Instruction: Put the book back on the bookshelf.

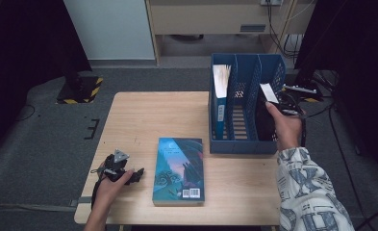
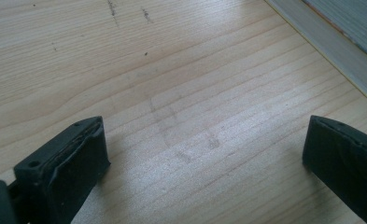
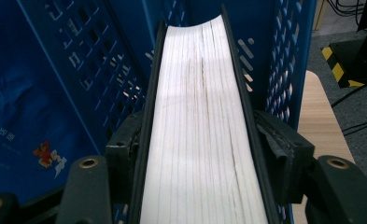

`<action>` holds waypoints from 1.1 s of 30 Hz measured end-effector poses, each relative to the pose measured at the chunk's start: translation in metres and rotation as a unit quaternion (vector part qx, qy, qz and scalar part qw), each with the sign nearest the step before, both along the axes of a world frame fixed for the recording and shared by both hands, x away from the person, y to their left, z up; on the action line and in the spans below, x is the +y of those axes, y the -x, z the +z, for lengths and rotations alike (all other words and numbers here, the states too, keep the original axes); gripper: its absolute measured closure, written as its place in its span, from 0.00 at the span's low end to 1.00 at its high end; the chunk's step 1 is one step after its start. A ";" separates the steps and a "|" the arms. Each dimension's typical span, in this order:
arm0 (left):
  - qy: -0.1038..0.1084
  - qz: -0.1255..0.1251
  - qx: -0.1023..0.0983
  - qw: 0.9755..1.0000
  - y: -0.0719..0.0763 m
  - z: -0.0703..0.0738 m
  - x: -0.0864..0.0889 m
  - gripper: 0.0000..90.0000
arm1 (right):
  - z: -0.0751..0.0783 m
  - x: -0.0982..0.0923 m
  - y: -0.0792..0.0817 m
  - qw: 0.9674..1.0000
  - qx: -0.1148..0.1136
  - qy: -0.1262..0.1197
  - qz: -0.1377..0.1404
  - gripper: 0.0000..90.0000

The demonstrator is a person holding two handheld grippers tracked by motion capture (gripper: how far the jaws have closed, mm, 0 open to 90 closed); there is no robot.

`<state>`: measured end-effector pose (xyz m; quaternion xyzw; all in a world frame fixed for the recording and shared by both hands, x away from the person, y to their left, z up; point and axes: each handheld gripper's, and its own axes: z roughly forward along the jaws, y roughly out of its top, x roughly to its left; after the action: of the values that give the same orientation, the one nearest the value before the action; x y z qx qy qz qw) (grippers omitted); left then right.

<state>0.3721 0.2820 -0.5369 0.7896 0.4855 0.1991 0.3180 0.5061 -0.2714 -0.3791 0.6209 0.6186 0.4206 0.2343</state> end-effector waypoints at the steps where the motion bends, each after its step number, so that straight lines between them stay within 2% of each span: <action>1: 0.000 0.000 0.000 1.000 0.000 0.000 0.000 0.00 | 0.000 0.000 0.000 1.000 0.001 0.003 0.002 0.42; 4: 0.000 0.000 0.000 1.000 0.000 0.000 0.000 0.00 | -0.002 0.002 0.001 1.000 0.003 0.007 0.003 0.40; 14: 0.000 -0.001 0.000 1.000 0.000 0.000 0.000 0.00 | -0.001 0.005 0.003 0.999 0.002 0.033 0.002 0.44; 18: 0.000 -0.001 0.000 1.000 0.000 0.000 0.000 0.00 | -0.001 0.006 0.003 0.999 0.004 0.033 0.001 0.43; 22: 0.000 -0.001 0.000 1.000 0.000 0.000 0.000 0.00 | -0.002 0.009 0.003 0.999 0.006 0.046 0.000 0.42; 33: 0.001 -0.003 -0.001 1.000 0.000 0.000 -0.001 0.00 | 0.001 0.009 0.004 0.998 0.008 0.068 -0.012 0.56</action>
<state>0.3724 0.2806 -0.5370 0.7904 0.4833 0.1984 0.3199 0.5021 -0.2628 -0.3781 0.6141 0.6405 0.3697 0.2758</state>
